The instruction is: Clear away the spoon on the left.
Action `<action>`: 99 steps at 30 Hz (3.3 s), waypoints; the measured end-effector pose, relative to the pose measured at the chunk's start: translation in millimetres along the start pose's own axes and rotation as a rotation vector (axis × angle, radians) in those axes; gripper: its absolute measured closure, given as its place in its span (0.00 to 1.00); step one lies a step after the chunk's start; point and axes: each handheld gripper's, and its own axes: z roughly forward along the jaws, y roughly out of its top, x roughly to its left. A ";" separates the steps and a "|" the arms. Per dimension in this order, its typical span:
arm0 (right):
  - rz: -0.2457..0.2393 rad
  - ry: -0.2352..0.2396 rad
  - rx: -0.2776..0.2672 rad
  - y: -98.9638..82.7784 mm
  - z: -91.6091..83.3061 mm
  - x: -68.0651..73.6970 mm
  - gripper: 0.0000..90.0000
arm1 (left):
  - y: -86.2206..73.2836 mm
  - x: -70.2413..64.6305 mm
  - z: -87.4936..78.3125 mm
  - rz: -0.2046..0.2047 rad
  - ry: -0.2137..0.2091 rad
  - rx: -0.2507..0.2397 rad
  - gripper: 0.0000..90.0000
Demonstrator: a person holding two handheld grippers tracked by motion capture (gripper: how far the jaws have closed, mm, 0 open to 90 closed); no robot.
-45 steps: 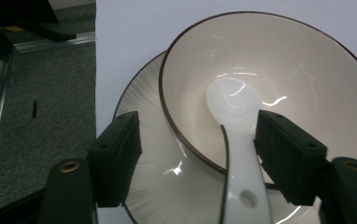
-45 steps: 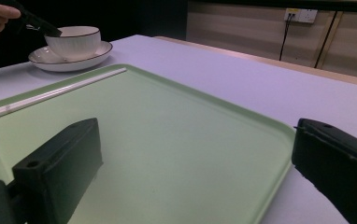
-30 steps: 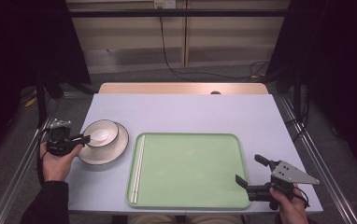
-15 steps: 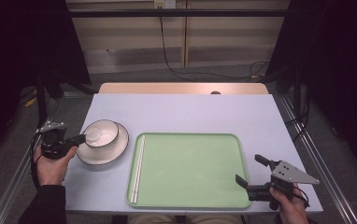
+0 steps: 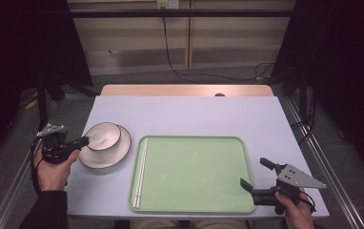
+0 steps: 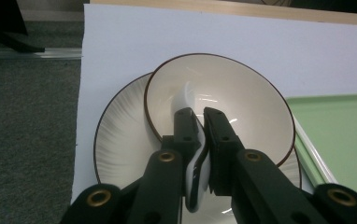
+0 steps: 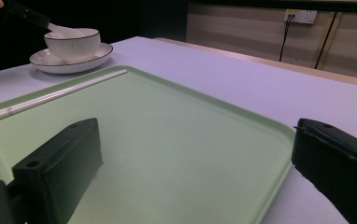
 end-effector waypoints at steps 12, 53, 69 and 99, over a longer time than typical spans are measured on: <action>-0.008 0.002 0.006 0.0 -0.3 0.1 0.01 | -0.7 -7.9 -2.8 0.012 -0.018 -0.018 0.94; -0.003 0.002 -0.001 0.0 -1.4 0.1 0.01 | 6.8 -45.2 -7.9 0.050 -0.096 -0.076 0.94; -0.008 -0.003 -0.001 0.2 -0.8 0.4 0.01 | 13.0 -72.2 -3.3 0.088 -0.138 -0.077 0.94; -0.007 0.001 -0.004 0.1 -1.8 0.4 0.01 | 6.2 -138.3 57.0 0.189 -0.205 0.043 0.94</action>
